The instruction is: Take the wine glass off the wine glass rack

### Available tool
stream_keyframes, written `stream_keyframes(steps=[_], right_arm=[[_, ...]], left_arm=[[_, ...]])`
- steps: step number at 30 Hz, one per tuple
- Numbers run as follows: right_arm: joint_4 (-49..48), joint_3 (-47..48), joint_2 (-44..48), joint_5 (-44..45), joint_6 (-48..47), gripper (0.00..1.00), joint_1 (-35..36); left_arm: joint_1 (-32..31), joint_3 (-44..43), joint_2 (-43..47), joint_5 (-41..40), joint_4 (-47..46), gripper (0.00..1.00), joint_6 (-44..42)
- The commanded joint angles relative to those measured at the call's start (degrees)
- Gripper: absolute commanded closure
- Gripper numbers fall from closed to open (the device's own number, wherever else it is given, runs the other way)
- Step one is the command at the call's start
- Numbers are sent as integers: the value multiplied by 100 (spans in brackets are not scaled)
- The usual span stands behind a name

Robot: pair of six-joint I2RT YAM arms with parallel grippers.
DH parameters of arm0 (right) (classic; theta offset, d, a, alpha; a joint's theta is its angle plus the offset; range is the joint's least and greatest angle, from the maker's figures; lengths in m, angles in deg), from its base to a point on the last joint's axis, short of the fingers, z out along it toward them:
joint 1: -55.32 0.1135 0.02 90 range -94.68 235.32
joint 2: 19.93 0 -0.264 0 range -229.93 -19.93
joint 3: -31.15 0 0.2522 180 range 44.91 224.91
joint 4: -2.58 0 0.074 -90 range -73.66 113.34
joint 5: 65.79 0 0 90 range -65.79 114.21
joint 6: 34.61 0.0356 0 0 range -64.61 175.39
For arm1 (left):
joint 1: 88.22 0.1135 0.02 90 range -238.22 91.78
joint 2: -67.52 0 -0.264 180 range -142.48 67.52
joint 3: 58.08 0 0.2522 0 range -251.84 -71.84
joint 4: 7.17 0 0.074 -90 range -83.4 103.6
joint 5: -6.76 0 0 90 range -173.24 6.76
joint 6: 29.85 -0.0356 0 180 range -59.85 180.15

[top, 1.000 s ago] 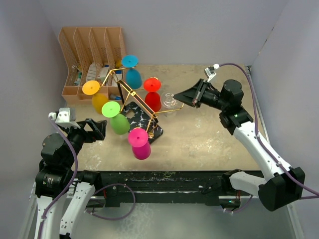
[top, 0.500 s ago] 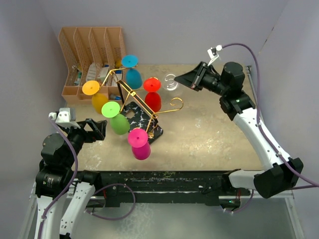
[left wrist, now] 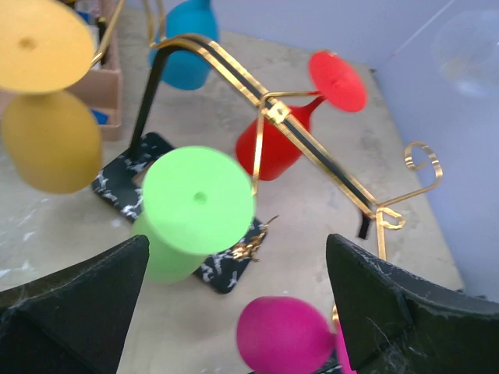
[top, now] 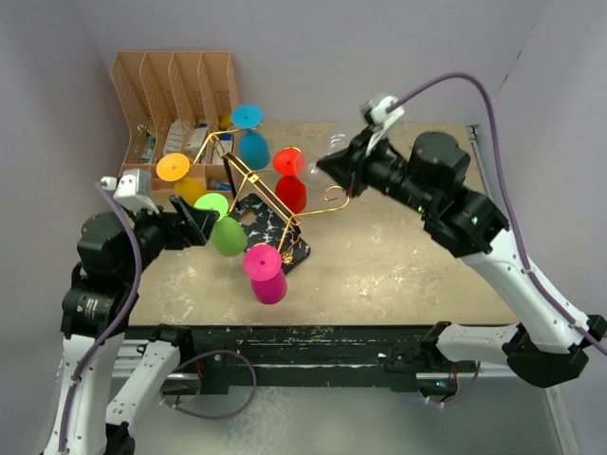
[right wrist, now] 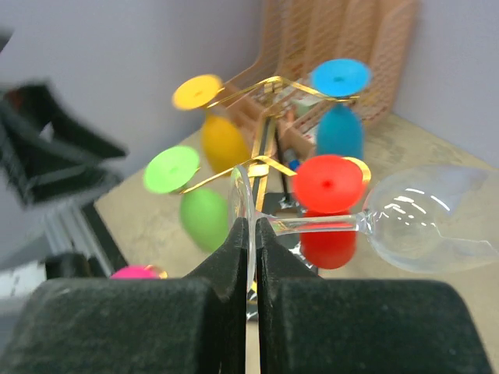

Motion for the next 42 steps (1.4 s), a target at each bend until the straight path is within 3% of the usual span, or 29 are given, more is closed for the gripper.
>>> stream_keyframes(steps=[1, 5, 7, 9, 11, 15, 16, 22, 29, 42], right_arm=[[-45, 99, 538, 1731, -1551, 100, 1521], [-399, -240, 941, 2857, -2298, 100, 2800], [-553, -411, 1012, 3301, -2903, 100, 3380], [-803, -649, 964, 3953, -3585, 100, 4071], [-1411, -1056, 807, 5192, -4559, 100, 4940], [-3681, -2258, 370, 6500, -7131, 100, 5644], [-4362, -2420, 265, 6584, -7625, 100, 5683], [-6112, -2910, 61, 6308, -9349, 100, 5818], [-7537, -3598, -194, 5972, -11079, 100, 5869], [-8569, -4190, -405, 5512, -12188, 100, 5903]], left_arm=[[-39, -1187, -684, 1087, 185, 6, 663], [-39, -1758, -921, 1805, 388, 26, 1213], [-39, -1763, -914, 2315, 174, 30, 1685], [-37, -1684, -885, 2773, -100, 24, 2157], [-39, -1667, -880, 2990, -163, 14, 2518], [-39, -1554, -847, 3294, -242, 8, 2970], [-39, -1492, -851, 3411, -332, 8, 3117], [-34, -886, -736, 4169, -1172, 15, 4142], [-39, -814, -611, 4332, -1038, 20, 4222], [-39, -565, -508, 4371, -1255, 25, 4501]])
